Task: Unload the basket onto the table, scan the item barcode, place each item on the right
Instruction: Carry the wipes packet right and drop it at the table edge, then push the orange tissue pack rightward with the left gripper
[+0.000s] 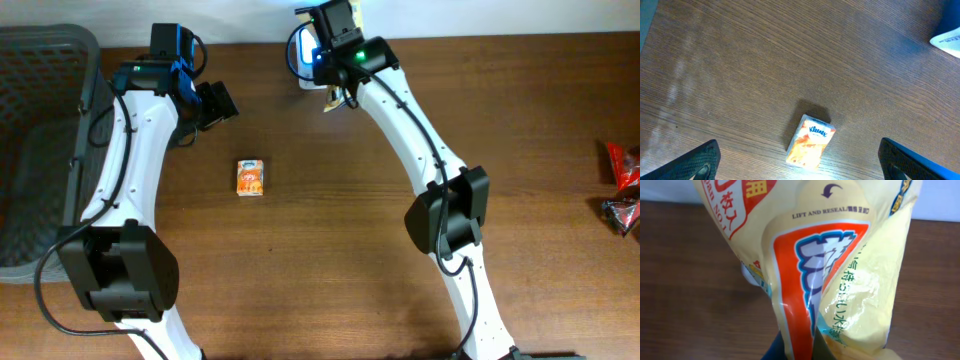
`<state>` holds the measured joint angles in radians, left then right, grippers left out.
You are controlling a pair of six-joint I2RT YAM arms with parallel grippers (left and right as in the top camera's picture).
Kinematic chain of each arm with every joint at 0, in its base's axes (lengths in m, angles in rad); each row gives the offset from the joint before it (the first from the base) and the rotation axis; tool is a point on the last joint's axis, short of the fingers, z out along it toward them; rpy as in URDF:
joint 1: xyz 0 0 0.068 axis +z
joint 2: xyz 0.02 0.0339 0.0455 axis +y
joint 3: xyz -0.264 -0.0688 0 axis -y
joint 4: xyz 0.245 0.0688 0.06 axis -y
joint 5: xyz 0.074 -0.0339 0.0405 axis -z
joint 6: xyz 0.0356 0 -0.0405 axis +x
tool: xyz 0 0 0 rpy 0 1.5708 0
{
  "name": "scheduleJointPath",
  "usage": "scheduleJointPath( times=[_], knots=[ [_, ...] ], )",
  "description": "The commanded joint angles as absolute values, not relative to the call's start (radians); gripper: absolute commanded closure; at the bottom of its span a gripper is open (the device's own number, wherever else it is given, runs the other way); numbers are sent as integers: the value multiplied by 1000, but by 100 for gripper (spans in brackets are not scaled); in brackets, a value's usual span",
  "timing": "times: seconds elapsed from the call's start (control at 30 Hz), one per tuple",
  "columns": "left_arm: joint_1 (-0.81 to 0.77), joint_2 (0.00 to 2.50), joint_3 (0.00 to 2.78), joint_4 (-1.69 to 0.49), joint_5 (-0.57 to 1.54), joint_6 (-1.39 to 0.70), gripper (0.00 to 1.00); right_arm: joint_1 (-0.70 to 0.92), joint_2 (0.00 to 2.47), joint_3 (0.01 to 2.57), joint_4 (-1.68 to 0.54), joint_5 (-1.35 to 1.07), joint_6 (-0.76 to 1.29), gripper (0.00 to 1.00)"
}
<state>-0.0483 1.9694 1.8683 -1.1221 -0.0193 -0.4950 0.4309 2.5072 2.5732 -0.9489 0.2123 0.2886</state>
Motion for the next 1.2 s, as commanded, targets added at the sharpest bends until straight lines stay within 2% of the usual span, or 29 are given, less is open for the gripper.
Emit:
scheduleJointPath(
  times=[0.0, 0.1, 0.2, 0.37, 0.43, 0.53, 0.57, 0.6, 0.63, 0.67, 0.8, 0.9, 1.0, 1.07, 1.17],
  knots=[
    [-46, 1969, 1879, -1123, -23, -504, 1, 344, 2434, 2600, -999, 275, 334, 96],
    [-45, 1969, 1879, -1124, -23, -504, 1, 162, 2358, 2600, -1139, 297, 427, 96],
    [-45, 1969, 1879, -1124, -23, -504, 1, -152, 2350, 2600, -1323, 297, 508, 96],
    [-46, 1969, 1879, -1123, -23, -504, 1, -524, 2380, 2588, -1399, 291, 509, 96],
    [-45, 1969, 1879, -1123, -23, -504, 1, -587, 2416, 2588, -1357, 237, 450, 96],
    [-45, 1969, 1879, -1123, -23, -504, 1, -630, 2468, 2586, -1269, 240, 481, 96],
    [-45, 1969, 1879, -1124, -23, -504, 1, -644, 2497, 2586, -1230, 236, 488, 78],
    [-45, 1969, 1879, -1123, -23, -504, 1, -648, 2513, 2586, -1229, 236, 487, 34],
    [-45, 1969, 1879, -1123, -23, -504, 1, -648, 2514, 2586, -1229, 236, 487, 11],
    [-45, 1969, 1879, -1123, -23, -504, 1, -648, 2505, 2587, -1238, 232, 487, 1],
    [-45, 1969, 1879, -1123, -23, -504, 1, -648, 2346, 2587, -1295, 164, 488, 1],
    [-45, 1969, 1879, -1123, -23, -504, 1, -612, 2129, 2587, -1361, -175, 445, 1],
    [-45, 1969, 1879, -1123, -23, -504, 1, -436, 2072, 2586, -1510, -451, 251, 1],
    [-46, 1969, 1879, -1123, -23, -504, 1, -213, 2109, 2584, -1613, -459, 190, 1],
    [-45, 1969, 1879, -1123, -23, -504, 1, 1, 2150, 2584, -1619, -456, 191, 1]
  ],
)
